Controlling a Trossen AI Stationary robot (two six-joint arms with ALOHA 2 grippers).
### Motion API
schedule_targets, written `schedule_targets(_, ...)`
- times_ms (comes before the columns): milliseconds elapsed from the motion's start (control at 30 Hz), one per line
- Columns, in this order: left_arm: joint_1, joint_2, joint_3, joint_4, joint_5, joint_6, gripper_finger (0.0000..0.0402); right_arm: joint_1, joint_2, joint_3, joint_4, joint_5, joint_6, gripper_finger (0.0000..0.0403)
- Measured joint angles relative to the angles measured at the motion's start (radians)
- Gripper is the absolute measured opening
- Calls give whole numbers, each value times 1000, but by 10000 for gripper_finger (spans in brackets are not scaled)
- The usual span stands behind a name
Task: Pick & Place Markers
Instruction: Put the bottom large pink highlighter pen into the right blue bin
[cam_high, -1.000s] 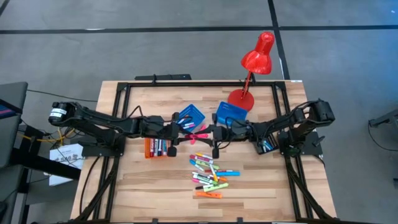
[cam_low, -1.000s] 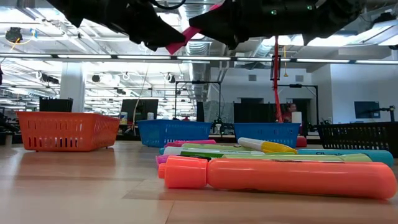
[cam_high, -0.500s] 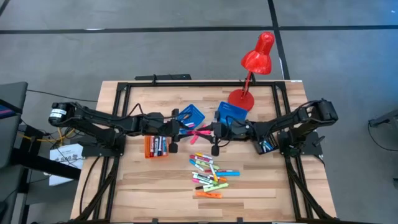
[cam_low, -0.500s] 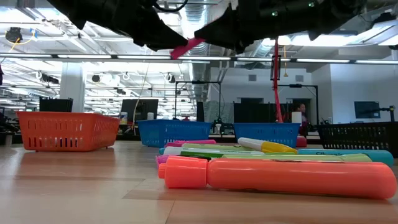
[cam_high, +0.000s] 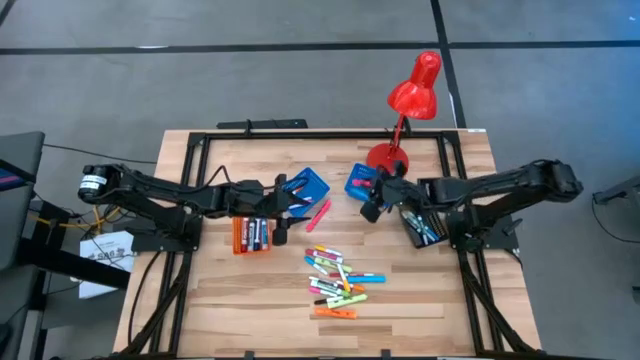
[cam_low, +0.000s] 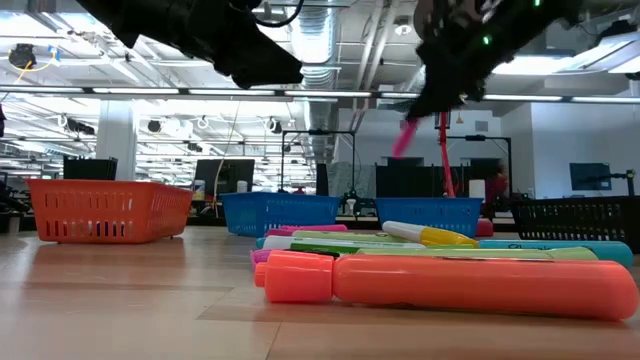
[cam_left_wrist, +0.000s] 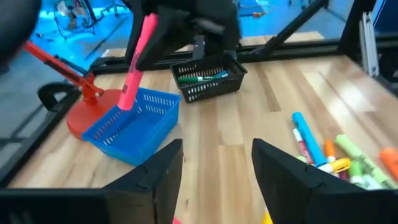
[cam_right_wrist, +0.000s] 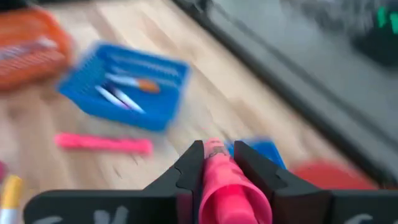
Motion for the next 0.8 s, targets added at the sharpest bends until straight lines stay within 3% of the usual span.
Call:
schedule_targets(133,-8,48,2,3,27,-51,176,-88,46,0,-148,-65,133,65)
schedule_targets(333,-9,178,0,29,32,-46,164,-180,172,0,-102,-211,100,65)
schedule_targets(500,5,241,0,53,30,-46,164,-208,229,0,-79,-229,80,65)
schedule_targets(800,12,233,1,72,30,-46,161,-231,260,1,-52,-266,80,65)
